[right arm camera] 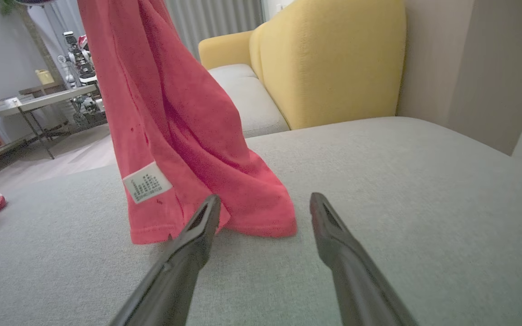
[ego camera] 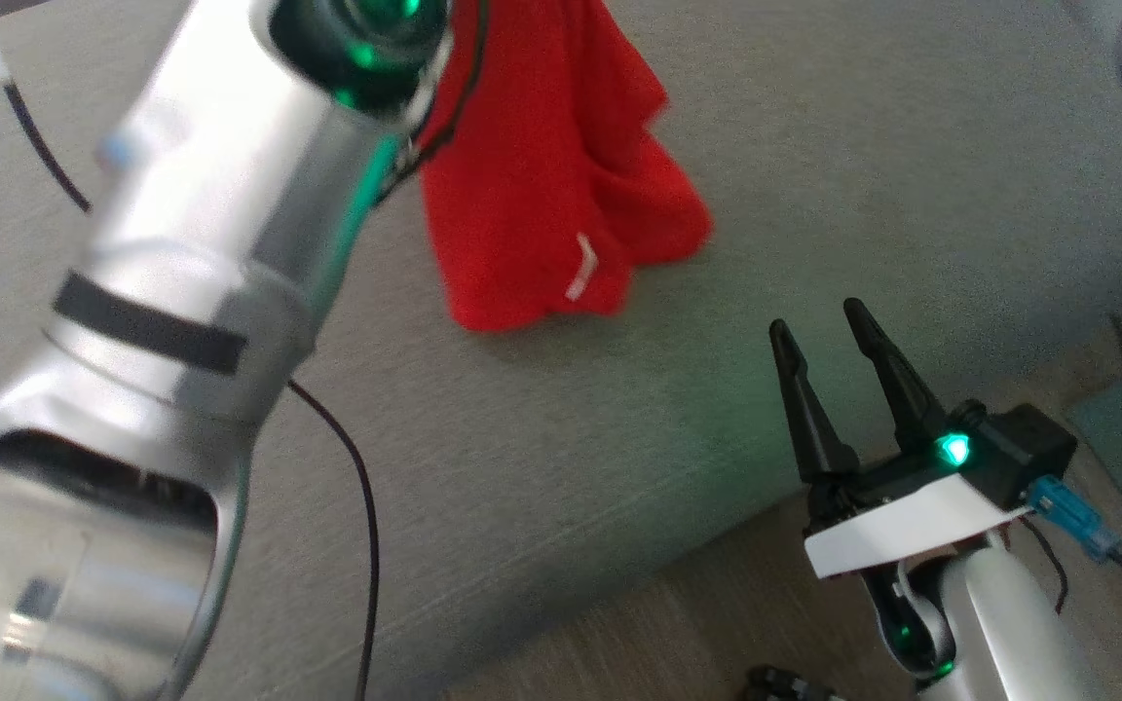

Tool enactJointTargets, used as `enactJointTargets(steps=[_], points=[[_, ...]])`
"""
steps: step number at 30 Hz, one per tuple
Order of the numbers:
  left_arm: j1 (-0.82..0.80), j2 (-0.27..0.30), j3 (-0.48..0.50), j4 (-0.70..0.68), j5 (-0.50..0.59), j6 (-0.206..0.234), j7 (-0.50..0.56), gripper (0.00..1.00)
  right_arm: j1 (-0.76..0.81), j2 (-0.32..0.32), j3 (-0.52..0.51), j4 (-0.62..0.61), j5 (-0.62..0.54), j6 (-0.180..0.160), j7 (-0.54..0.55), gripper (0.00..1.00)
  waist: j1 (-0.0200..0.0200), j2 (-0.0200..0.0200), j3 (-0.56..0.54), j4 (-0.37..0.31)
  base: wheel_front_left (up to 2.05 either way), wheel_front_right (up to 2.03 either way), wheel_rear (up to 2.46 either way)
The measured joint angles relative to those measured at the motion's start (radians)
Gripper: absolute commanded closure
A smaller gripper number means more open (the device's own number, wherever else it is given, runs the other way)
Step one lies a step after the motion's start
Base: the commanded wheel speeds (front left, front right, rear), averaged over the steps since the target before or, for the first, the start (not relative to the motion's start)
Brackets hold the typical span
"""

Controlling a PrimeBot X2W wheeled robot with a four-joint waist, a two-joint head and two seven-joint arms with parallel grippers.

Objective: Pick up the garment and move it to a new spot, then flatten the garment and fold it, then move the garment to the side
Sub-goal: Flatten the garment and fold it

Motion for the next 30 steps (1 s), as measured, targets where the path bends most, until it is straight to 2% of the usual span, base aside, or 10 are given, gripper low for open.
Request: enactJointTargets(steps=[4, 9, 13, 18, 21, 24, 27, 30], points=[[-0.086, -0.003, -0.013, 0.053, -0.073, 0.041, -0.008, 1.00, 0.001, 0.000, 0.007, 0.000, 0.046, 0.000, 0.000, 0.00, 0.0000, 0.0000, -0.001, -0.071, 0.00, 0.00, 0.00], [-0.132, -0.004, 0.104, 0.060, -0.080, 0.041, -0.016, 1.00, 0.006, 0.000, 0.014, 0.000, 0.064, 0.000, 0.000, 0.00, 0.0000, 0.0000, -0.030, -0.127, 0.00, 0.00, 0.00], [-0.129, -0.012, 0.216, 0.056, -0.012, 0.053, -0.016, 1.00, 0.011, -0.001, -0.003, -0.002, 0.064, 0.000, 0.000, 0.00, -0.0001, 0.0000, -0.051, -0.130, 0.00, 0.00, 0.00], [-0.045, -0.009, 0.376, 0.068, 0.105, 0.088, -0.016, 1.00, 0.012, -0.001, -0.006, -0.012, 0.058, 0.000, 0.000, 0.00, -0.0001, 0.0000, -0.047, -0.088, 0.00, 0.00, 0.00], [0.078, -0.011, 0.512, 0.074, 0.231, 0.108, -0.016, 1.00, 0.012, -0.001, -0.005, -0.017, 0.058, 0.000, 0.000, 0.00, -0.0001, 0.0000, -0.041, -0.058, 0.00, 0.00, 0.00], [0.235, -0.011, 0.701, 0.057, 0.360, 0.119, -0.016, 1.00, 0.012, -0.001, -0.001, -0.018, 0.048, 0.000, 0.000, 0.00, -0.0001, 0.0000, -0.033, -0.028, 0.00, 0.00, 0.00], [0.388, -0.009, 0.887, 0.009, 0.451, 0.113, -0.016, 1.00, 0.012, -0.001, -0.002, -0.017, 0.032, 0.000, 0.000, 0.00, -0.0001, 0.0000, -0.026, 0.001, 0.00, 0.00, 0.00], [0.490, -0.008, 1.023, -0.012, 0.474, 0.083, -0.016, 1.00, 0.012, -0.001, 0.007, -0.012, 0.018, 0.000, 0.000, 0.00, -0.0001, 0.0000, -0.023, 0.033, 0.00, 0.00, 0.00]])
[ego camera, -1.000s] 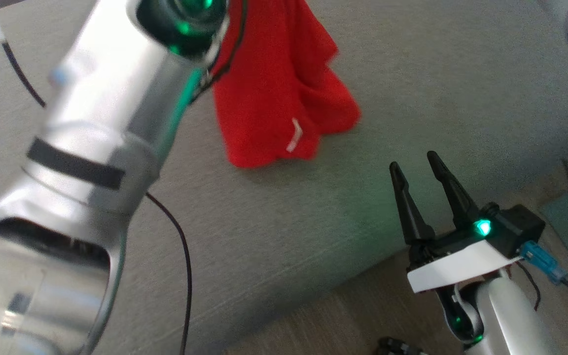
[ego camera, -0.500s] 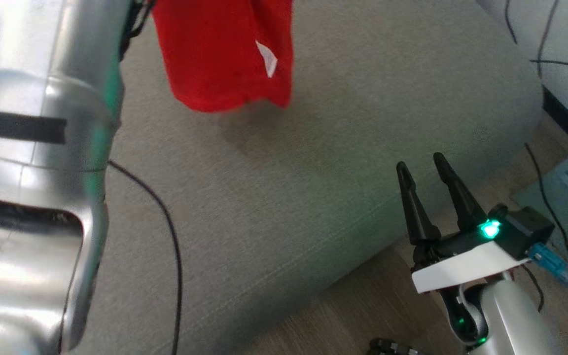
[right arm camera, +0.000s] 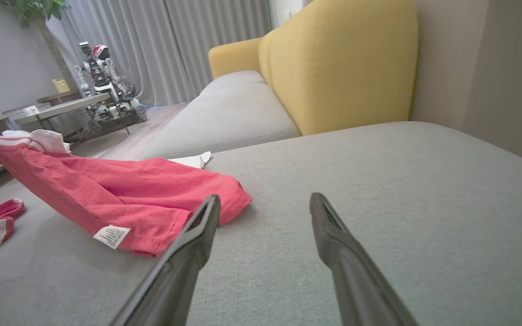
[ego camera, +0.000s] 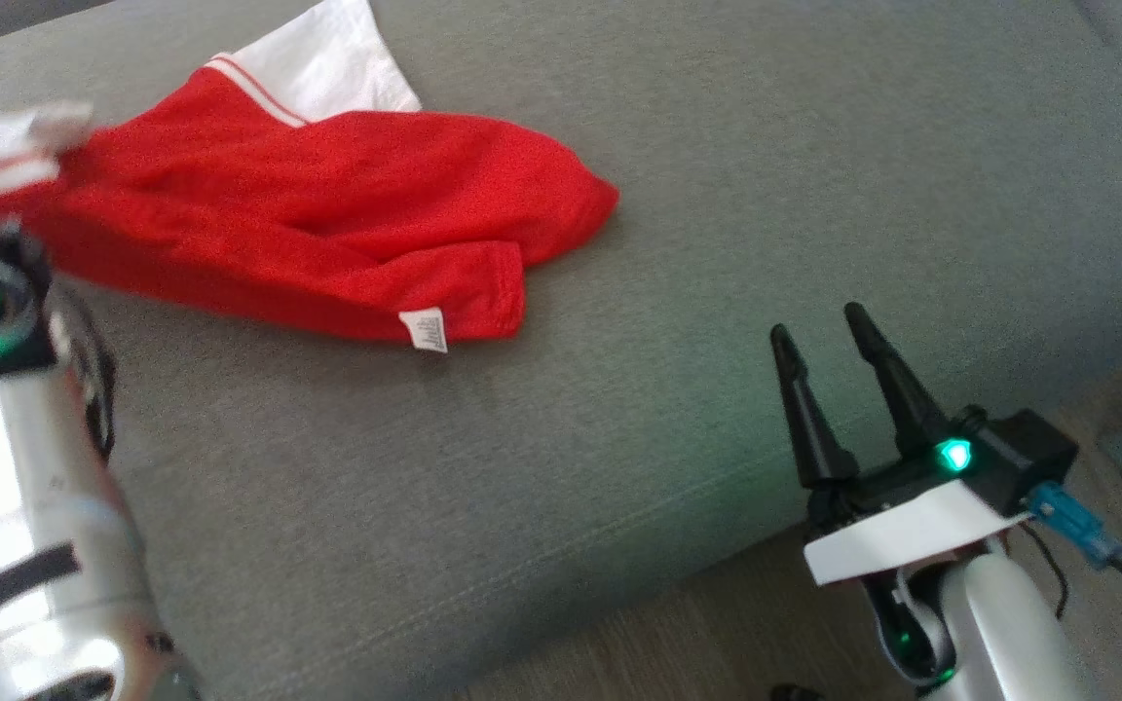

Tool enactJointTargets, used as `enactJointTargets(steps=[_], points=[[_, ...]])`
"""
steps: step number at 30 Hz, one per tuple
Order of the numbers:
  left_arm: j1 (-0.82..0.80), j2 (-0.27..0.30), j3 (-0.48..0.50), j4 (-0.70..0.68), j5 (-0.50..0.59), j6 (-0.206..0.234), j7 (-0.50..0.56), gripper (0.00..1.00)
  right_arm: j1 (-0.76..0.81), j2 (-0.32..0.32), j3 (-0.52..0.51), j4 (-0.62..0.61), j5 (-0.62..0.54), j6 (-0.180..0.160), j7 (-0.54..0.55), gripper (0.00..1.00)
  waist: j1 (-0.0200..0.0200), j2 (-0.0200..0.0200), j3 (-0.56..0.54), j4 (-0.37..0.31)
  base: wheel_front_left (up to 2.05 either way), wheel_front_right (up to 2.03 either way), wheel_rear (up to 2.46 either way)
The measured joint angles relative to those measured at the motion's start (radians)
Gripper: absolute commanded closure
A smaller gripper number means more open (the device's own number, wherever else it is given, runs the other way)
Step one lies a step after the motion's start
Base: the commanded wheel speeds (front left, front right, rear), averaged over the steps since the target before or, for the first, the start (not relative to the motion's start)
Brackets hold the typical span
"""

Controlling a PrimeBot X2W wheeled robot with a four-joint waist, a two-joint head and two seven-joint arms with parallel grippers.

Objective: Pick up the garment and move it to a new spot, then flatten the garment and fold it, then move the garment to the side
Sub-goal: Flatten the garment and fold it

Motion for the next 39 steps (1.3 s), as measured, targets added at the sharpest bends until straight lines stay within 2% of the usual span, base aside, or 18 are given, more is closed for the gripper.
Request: enactJointTargets(steps=[3, 4, 5, 6, 7, 11, 15, 16, 20, 23, 25, 32, 36, 39], points=[[0.052, -0.001, 0.066, 0.008, 0.017, -0.047, 0.000, 1.00, 0.000, 0.000, 0.017, 0.016, -0.013, 0.000, 0.000, 0.00, 0.0000, 0.0000, -0.001, 0.037, 0.00, 0.00, 0.00], [0.065, -0.001, 0.075, 0.008, 0.034, -0.069, 0.000, 0.71, 0.000, 0.000, 0.027, 0.023, -0.013, 0.000, 0.000, 0.00, 0.0000, 0.0000, -0.002, 0.049, 0.00, 0.00, 0.00], [0.076, -0.001, 0.077, 0.012, 0.054, -0.095, 0.000, 0.56, 0.001, 0.000, 0.040, 0.031, -0.013, 0.000, 0.000, 0.00, 0.0000, 0.0000, -0.005, 0.061, 0.00, 0.00, 0.00], [0.086, -0.001, 0.077, 0.018, 0.068, -0.117, 0.000, 0.34, 0.000, 0.000, 0.053, 0.040, -0.016, 0.000, 0.000, 0.00, 0.0000, 0.0000, -0.007, 0.073, 0.00, 0.00, 0.00], [0.095, -0.001, 0.076, 0.028, 0.080, -0.137, 0.000, 0.00, 0.000, 0.000, 0.067, 0.047, -0.018, 0.000, 0.000, 0.00, 0.0000, 0.0000, -0.010, 0.084, 0.00, 0.00, 0.00], [0.162, -0.002, 0.036, 0.036, 0.189, -0.197, -0.001, 0.00, 0.000, -0.001, 0.114, 0.084, 0.002, 0.000, 0.000, 0.00, 0.0000, 0.0000, -0.027, 0.124, 0.00, 0.00, 0.00], [0.263, -0.002, 0.004, -0.017, 0.300, -0.219, 0.000, 0.00, -0.014, -0.001, 0.167, 0.155, 0.031, 0.000, 0.000, 0.00, 0.0000, 0.0000, -0.043, 0.165, 0.00, 0.00, 0.00], [0.263, -0.002, 0.004, -0.017, 0.300, -0.219, 0.000, 0.00, -0.014, -0.001, 0.167, 0.155, 0.031, 0.000, 0.000, 0.00, 0.0000, 0.0000, -0.043, 0.165, 0.00, 0.00, 0.00], [0.366, -0.001, -0.063, -0.133, 0.364, -0.257, 0.000, 0.00, -0.044, -0.003, 0.196, 0.252, 0.082, 0.000, 0.000, 0.00, 0.0000, 0.0000, -0.058, 0.216, 0.00, 0.00, 0.00], [0.463, 0.001, -0.160, -0.253, 0.402, -0.255, 0.000, 0.00, -0.090, -0.004, 0.205, 0.329, 0.142, 0.000, 0.000, 0.00, 0.0000, 0.0000, -0.070, 0.262, 0.00, 0.00, 0.00], [0.538, 0.002, -0.233, -0.327, 0.424, -0.242, 0.000, 0.00, -0.121, -0.005, 0.197, 0.375, 0.187, 0.000, 0.000, 0.00, 0.0000, 0.0000, -0.078, 0.295, 0.00, 0.00, 0.00], [0.741, 0.010, -0.473, -0.516, 0.515, -0.145, 0.000, 0.00, -0.187, -0.008, 0.205, 0.564, 0.283, 0.000, 0.000, 0.00, 0.0000, 0.0000, -0.106, 0.411, 0.00, 0.00, 0.00], [0.765, 0.012, -0.561, -0.562, 0.544, -0.100, 0.000, 0.00, -0.224, -0.009, 0.196, 0.621, 0.290, 0.000, 0.000, 0.00, 0.0000, 0.0000, -0.110, 0.465, 0.00, 0.00, 0.00], [0.773, 0.015, -0.592, -0.571, 0.544, -0.079, 0.000, 0.00, -0.251, -0.009, 0.174, 0.655, 0.288, 0.000, 0.000, 0.00, 0.0000, 0.0000, -0.107, 0.492, 0.00, 0.00, 0.00]])
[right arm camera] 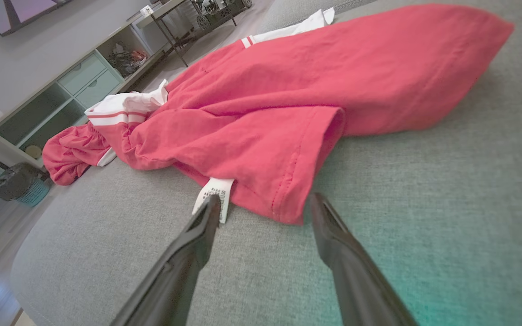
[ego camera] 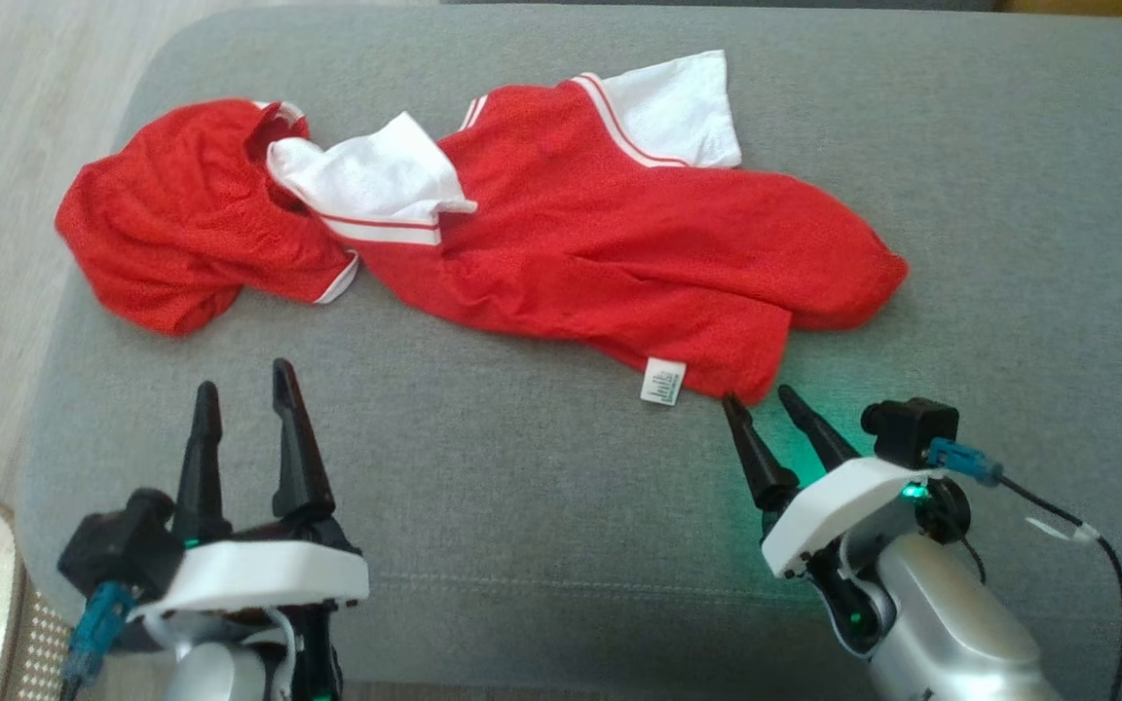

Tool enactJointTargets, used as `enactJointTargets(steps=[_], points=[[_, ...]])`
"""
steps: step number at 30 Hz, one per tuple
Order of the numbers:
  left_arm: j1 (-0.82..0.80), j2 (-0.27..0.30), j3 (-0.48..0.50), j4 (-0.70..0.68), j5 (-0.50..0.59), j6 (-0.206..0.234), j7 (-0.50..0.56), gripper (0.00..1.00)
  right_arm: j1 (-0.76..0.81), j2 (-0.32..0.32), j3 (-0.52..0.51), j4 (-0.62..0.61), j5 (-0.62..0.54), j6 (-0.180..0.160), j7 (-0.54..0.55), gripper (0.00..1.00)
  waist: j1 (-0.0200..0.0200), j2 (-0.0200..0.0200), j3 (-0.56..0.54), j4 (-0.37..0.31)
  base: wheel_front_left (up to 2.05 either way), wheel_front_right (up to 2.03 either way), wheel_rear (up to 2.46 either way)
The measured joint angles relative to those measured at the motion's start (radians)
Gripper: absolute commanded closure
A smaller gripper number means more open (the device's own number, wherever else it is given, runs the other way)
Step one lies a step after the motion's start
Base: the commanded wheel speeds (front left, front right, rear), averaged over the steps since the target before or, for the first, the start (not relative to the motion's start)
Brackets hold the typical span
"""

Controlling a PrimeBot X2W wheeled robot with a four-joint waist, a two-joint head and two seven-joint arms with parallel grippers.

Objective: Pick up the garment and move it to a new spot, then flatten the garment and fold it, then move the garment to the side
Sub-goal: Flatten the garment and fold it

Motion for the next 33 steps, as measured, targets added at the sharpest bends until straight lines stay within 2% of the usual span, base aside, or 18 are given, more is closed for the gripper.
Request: enactJointTargets(steps=[5, 10, 11, 14, 15, 22, 33], points=[[0.007, 0.002, -0.026, -0.009, 0.018, 0.008, 0.000, 0.00, -0.015, -0.001, -0.020, 0.030, -0.027, 0.000, 0.000, 0.00, 0.0000, 0.0000, 0.021, 0.023, 0.00, 0.00, 0.00], [0.003, 0.003, -0.027, -0.011, 0.017, 0.008, 0.000, 0.00, -0.034, -0.001, -0.040, 0.049, -0.037, 0.000, 0.000, 0.22, 0.0000, 0.0000, 0.041, 0.036, 0.00, 0.00, 0.00], [-0.001, 0.003, -0.027, -0.011, 0.017, 0.009, 0.000, 0.00, -0.038, -0.001, -0.043, 0.050, -0.040, 0.000, 0.000, 0.36, 0.0000, 0.0000, 0.046, 0.038, 0.00, 0.00, 0.00], [-0.018, 0.003, -0.028, -0.012, 0.017, 0.009, 0.000, 0.00, -0.051, -0.001, -0.047, 0.050, -0.050, 0.000, 0.000, 0.88, 0.0000, 0.0000, 0.059, 0.042, 0.00, 0.00, 0.00], [-0.022, 0.003, -0.028, -0.013, 0.017, 0.009, 0.000, 0.00, -0.052, -0.001, -0.045, 0.049, -0.055, 0.000, 0.000, 1.00, 0.0000, 0.0000, 0.063, 0.042, 0.00, 0.00, 0.00], [-0.029, 0.003, -0.024, -0.009, 0.007, 0.017, 0.000, 0.00, -0.039, -0.002, -0.042, 0.011, -0.059, 0.000, 0.000, 1.00, 0.0000, 0.0000, 0.060, 0.013, 0.00, 0.00, 0.00], [-0.029, 0.003, 0.008, -0.011, 0.025, 0.007, 0.000, 0.00, 0.127, 0.000, -0.252, -0.166, -0.188, 0.000, 0.000, 1.00, 0.0000, 0.0000, 0.035, -0.097, 0.00, 0.00, 0.00]])
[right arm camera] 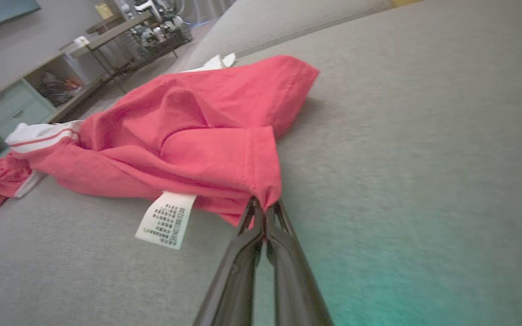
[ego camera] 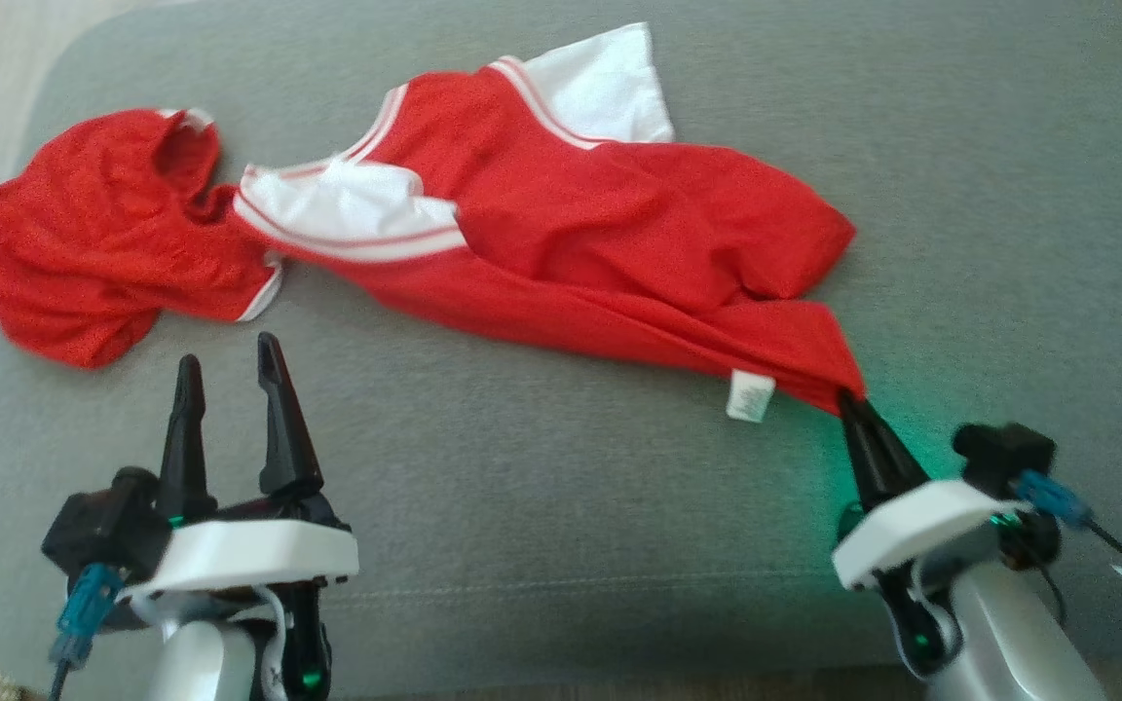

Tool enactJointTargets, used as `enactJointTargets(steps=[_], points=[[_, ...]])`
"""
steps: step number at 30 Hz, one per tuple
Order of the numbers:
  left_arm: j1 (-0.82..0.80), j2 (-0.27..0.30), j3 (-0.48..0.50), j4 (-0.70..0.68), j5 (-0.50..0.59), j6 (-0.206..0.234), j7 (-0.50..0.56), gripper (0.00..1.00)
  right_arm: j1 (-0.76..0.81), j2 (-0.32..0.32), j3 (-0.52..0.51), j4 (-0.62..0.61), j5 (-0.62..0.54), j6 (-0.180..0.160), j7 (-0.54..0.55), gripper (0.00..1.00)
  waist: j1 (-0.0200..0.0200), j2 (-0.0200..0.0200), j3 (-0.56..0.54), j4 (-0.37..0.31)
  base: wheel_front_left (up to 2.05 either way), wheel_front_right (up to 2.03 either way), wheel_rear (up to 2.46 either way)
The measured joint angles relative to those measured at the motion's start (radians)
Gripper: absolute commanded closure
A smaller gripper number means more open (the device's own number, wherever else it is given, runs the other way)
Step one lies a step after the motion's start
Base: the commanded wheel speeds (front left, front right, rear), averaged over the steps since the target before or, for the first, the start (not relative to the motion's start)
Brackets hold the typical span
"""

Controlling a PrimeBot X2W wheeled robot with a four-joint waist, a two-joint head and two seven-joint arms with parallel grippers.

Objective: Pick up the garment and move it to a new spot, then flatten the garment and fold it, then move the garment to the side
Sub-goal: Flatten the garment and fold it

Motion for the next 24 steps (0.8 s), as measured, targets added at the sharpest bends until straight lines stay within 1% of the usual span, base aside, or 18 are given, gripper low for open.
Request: enactJointTargets(steps=[1, 2, 3, 9, 12, 13, 15, 17, 18, 19, 22, 24], points=[[0.000, 0.000, 0.000, 0.000, 0.000, 0.000, 0.000, 0.00, 0.000, 0.000, 0.000, 0.000, 0.000, 0.000, 0.000, 1.00, 0.0000, 0.0000, 0.000, 0.000, 0.00, 0.00, 0.00], [0.000, 0.000, 0.006, 0.000, 0.000, -0.012, 0.000, 0.00, 0.035, 0.001, -0.037, -0.040, -0.021, 0.000, 0.000, 1.00, 0.0000, 0.0000, -0.003, -0.021, 0.00, 0.00, 0.00], [0.000, 0.000, 0.006, 0.000, 0.000, -0.012, 0.000, 0.00, 0.035, 0.001, -0.037, -0.040, -0.021, 0.000, 0.000, 1.00, 0.0000, 0.0000, -0.003, -0.021, 0.00, 0.00, 0.00], [-0.001, 0.000, 0.037, 0.000, 0.013, -0.035, 0.000, 0.00, 0.134, 0.006, -0.159, -0.156, -0.130, 0.000, 0.000, 1.00, 0.0000, 0.0000, -0.007, -0.082, 0.00, 0.00, 0.00], [-0.015, 0.000, 0.072, 0.001, 0.026, -0.072, 0.000, 0.00, 0.167, 0.007, -0.185, -0.177, -0.166, 0.000, 0.000, 1.00, 0.0000, 0.0000, -0.005, -0.106, 0.00, 0.00, 0.00], [-0.030, 0.000, 0.083, 0.008, 0.034, -0.093, 0.000, 0.00, 0.175, 0.007, -0.185, -0.179, -0.166, 0.000, 0.000, 1.00, 0.0000, 0.0000, -0.003, -0.112, 0.00, 0.00, 0.00], [-0.076, 0.007, 0.085, 0.061, 0.042, -0.154, 0.000, 0.00, 0.178, 0.013, -0.184, -0.180, -0.176, 0.000, 0.000, 1.00, 0.0000, 0.0000, -0.001, -0.122, 0.00, 0.00, 0.00], [-0.132, 0.050, 0.045, 0.164, 0.067, -0.214, 0.017, 0.00, 0.177, 0.014, -0.176, -0.182, -0.189, 0.000, 0.000, 1.00, 0.0000, 0.0000, 0.000, -0.129, 0.00, 0.00, 0.00], [-0.161, 0.076, 0.029, 0.209, 0.070, -0.247, 0.045, 0.00, 0.177, 0.014, -0.170, -0.183, -0.196, 0.000, 0.000, 1.00, 0.0000, 0.0000, 0.003, -0.132, 0.00, 0.00, 0.00], [-0.194, 0.102, 0.021, 0.249, 0.073, -0.271, 0.073, 0.00, 0.177, 0.014, -0.164, -0.184, -0.199, 0.000, 0.000, 1.00, 0.0000, 0.0000, 0.007, -0.135, 0.00, 0.00, 0.00], [-0.321, 0.206, -0.019, 0.339, 0.097, -0.326, 0.156, 0.00, 0.171, 0.014, -0.142, -0.189, -0.198, 0.000, 0.000, 1.00, 0.0000, 0.0000, 0.028, -0.145, 0.00, 0.00, 0.00], [-0.417, 0.254, -0.064, 0.380, 0.068, -0.342, 0.228, 0.00, 0.162, 0.014, -0.133, -0.196, -0.198, 0.000, 0.000, 1.00, 0.0000, 0.0000, 0.045, -0.151, 0.00, 0.00, 0.00]])
